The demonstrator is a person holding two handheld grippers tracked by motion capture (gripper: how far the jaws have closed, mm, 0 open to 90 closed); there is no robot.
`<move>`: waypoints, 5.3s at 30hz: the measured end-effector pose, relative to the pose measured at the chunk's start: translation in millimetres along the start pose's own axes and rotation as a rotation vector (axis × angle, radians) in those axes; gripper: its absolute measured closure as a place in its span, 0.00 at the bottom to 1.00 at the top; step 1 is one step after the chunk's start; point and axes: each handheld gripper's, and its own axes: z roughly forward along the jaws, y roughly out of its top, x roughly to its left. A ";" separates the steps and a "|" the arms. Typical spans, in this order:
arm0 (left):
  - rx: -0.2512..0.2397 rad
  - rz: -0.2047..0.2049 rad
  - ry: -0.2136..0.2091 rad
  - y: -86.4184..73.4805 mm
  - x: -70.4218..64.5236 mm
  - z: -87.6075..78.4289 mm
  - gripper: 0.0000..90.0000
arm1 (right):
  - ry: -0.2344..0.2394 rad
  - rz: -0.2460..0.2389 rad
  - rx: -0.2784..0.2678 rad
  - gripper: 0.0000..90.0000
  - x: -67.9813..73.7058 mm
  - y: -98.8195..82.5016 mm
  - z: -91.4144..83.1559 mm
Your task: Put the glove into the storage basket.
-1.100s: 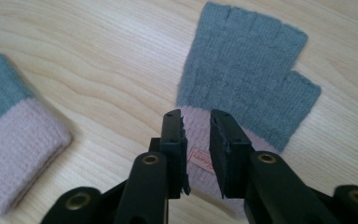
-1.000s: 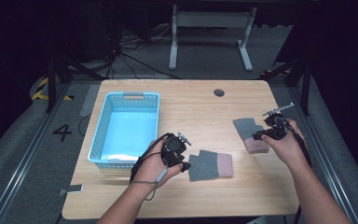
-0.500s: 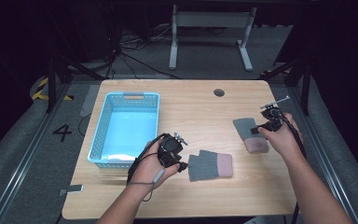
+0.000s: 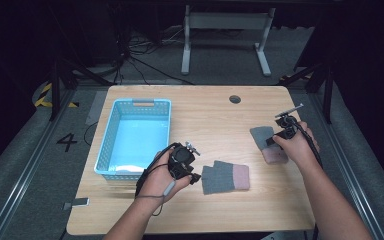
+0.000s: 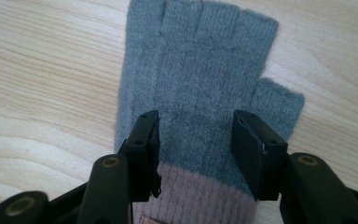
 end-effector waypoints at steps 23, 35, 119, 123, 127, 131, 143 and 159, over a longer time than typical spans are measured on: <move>0.006 0.004 -0.003 0.3 -1.5 2.4 0.66 | -0.044 -0.014 0.028 0.86 7.3 1.7 7.4; 0.005 0.004 -0.008 1.8 0.1 2.4 0.66 | -0.012 -0.054 -0.004 0.92 8.0 -2.4 -2.3; -0.041 -0.013 -0.015 -6.2 1.0 -1.6 0.67 | 0.298 -0.717 0.008 0.94 161.1 -43.3 -42.5; -0.063 0.006 -0.015 -7.9 1.8 1.1 0.69 | 0.304 -0.731 0.020 0.94 163.8 -45.8 -34.3; -0.048 0.006 -0.026 -7.0 2.1 3.6 0.69 | 0.307 -0.734 0.029 0.94 164.4 -48.0 -26.6; -0.040 0.016 -0.028 -6.3 3.6 6.5 0.70 | 0.307 -0.750 0.028 0.93 165.7 -50.6 -21.3; 0.003 0.018 -0.044 -5.1 2.7 13.2 0.79 | 0.321 -0.708 -0.041 0.78 159.8 -60.4 -28.1; 0.053 0.036 -0.055 -1.7 -0.4 27.2 0.84 | 0.284 -0.596 -0.118 0.76 123.3 -85.7 -53.8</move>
